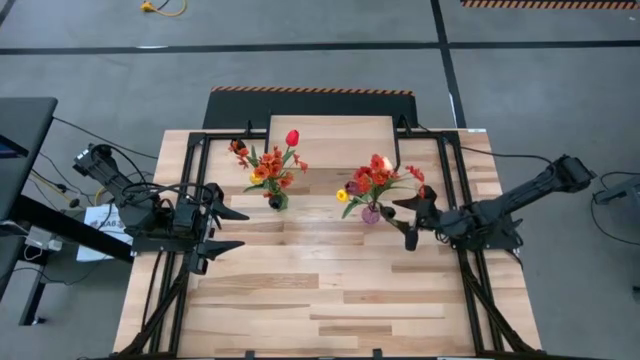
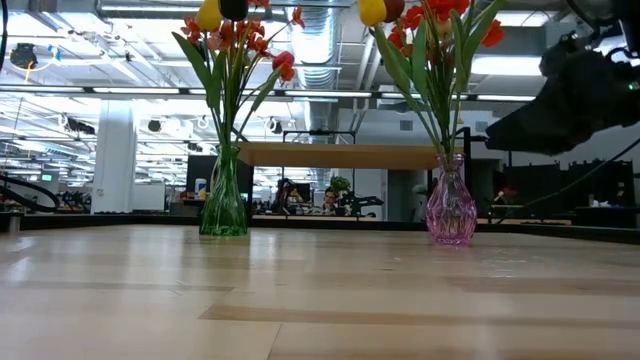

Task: Pick and place flowers into a vace then onto a shelf
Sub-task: Put the purple vase on the shelf, then put the green vase on the shelf

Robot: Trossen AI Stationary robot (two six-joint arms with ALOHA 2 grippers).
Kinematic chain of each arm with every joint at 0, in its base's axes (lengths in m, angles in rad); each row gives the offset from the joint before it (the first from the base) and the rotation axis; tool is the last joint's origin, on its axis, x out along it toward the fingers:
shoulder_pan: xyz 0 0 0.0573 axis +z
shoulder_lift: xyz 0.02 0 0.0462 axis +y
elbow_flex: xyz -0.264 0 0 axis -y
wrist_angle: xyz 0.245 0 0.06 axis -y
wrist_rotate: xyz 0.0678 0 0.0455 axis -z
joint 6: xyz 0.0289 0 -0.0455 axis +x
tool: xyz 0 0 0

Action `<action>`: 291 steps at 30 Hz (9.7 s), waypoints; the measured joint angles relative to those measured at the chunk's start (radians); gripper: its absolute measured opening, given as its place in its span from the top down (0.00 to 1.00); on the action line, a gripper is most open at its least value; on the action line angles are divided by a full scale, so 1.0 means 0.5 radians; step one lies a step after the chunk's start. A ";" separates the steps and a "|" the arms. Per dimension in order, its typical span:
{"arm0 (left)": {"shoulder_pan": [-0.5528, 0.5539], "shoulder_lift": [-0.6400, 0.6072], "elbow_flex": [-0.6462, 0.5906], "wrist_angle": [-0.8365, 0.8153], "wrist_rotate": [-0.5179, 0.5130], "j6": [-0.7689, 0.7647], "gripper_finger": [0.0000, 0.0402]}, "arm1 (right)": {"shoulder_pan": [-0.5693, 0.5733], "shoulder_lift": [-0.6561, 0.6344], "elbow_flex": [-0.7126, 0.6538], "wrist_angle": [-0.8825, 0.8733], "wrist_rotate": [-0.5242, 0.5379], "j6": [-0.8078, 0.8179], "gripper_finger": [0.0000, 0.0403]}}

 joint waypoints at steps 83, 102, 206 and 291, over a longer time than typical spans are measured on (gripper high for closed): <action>0.000 0.002 0.000 -0.074 -0.005 0.002 0.39 | -0.458 1.103 0.283 0.453 -0.260 0.007 0.34; 0.000 0.002 0.000 -0.076 -0.005 0.000 0.39 | -0.457 1.102 0.283 0.522 -0.264 -0.005 0.71; 0.001 0.002 0.000 -0.075 -0.005 0.019 0.39 | -1.685 0.797 0.946 0.160 -0.880 -0.677 0.37; -0.147 1.289 0.000 -0.616 -0.776 -2.072 0.39 | 0.035 -0.063 0.945 -0.991 -0.775 0.034 0.36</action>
